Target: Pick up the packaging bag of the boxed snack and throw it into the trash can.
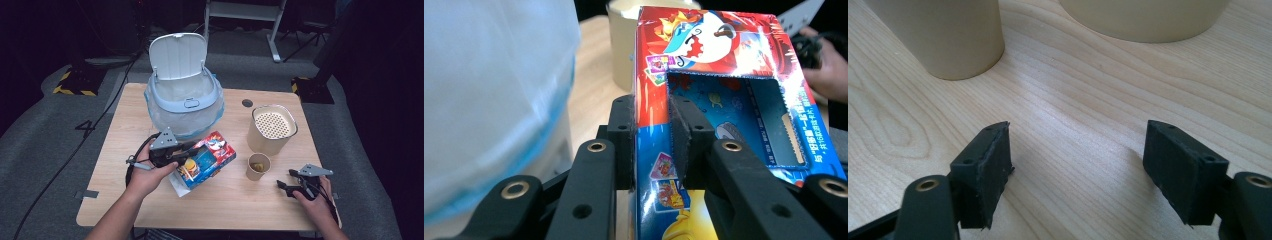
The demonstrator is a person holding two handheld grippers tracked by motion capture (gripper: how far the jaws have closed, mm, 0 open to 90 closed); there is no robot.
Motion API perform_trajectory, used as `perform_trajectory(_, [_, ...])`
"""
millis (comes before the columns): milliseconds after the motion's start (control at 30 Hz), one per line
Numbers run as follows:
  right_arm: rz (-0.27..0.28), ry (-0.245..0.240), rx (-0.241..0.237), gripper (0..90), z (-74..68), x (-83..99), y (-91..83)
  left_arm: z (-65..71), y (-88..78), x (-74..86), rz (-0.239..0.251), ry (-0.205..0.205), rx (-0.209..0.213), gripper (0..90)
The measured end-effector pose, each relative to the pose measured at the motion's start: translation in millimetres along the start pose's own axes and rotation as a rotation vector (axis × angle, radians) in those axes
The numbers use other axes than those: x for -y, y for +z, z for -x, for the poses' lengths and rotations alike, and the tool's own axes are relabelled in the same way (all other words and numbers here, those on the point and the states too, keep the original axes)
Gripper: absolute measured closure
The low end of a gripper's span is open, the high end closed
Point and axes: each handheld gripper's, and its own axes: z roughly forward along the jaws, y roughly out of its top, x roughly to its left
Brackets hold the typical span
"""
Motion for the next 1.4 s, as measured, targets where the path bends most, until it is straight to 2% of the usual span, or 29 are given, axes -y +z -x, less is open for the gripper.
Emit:
perform_trajectory(100, [-0.001, 0.002, 0.0, 26.9, 0.1, -1.2, 1.4, -1.6, -5.0, -16.0, 0.032, 0.022, -0.01, 73.5])
perform_trajectory(233, [0.0, 0.001, 0.001, 26.9, 0.0, -1.2, 1.5, -1.6, -8.9, -27.8, 0.061, 0.034, -0.013, 73.8])
perform_trajectory(333, [0.0, 0.001, 0.001, 26.9, -0.1, -1.2, 1.5, -1.9, -13.2, -40.4, 0.097, 0.051, -0.024, 73.9])
perform_trajectory(367, [0.0, 0.001, 0.001, 26.9, 0.0, -1.2, 1.5, -2.2, -16.2, -49.0, 0.119, 0.061, -0.034, 73.9])
perform_trajectory(400, [0.0, 0.001, 0.001, 26.9, 0.0, -1.2, 1.5, -2.2, -16.2, -49.0, 0.119, 0.061, -0.034, 74.0])
perform_trajectory(533, [0.0, 0.001, 0.001, 26.9, 0.0, -1.2, 1.5, -3.4, -23.6, -69.5, 0.176, 0.07, -0.055, 74.2])
perform_trajectory(700, [0.0, 0.0, 0.001, 26.9, -0.1, -1.2, 1.5, -4.9, -28.2, -84.3, 0.207, 0.086, -0.083, 74.2])
perform_trajectory(833, [0.0, 0.001, 0.001, 26.9, 0.0, -1.2, 1.5, -9.1, -33.2, -100.6, 0.251, 0.086, -0.113, 74.3])
perform_trajectory(867, [0.0, 0.001, 0.001, 26.9, 0.0, -1.2, 1.5, -9.1, -33.2, -100.6, 0.251, 0.086, -0.113, 74.3])
perform_trajectory(933, [-0.001, 0.002, 0.001, 26.9, 0.0, -1.2, 1.5, -14.0, -36.5, -110.9, 0.277, 0.089, -0.145, 74.4])
perform_trajectory(1133, [0.0, 0.001, 0.001, 26.9, 0.0, -1.2, 1.5, -25.5, -42.0, -126.6, 0.308, 0.086, -0.186, 74.5])
perform_trajectory(1233, [0.0, 0.001, 0.001, 26.9, 0.0, -1.2, 1.5, -34.4, -44.1, -136.0, 0.321, 0.074, -0.216, 74.5])
perform_trajectory(1400, [-0.001, 0.006, 0.007, 26.3, -1.1, -1.7, 2.2, -44.4, -44.8, -142.8, 0.354, 0.042, -0.233, 74.5])
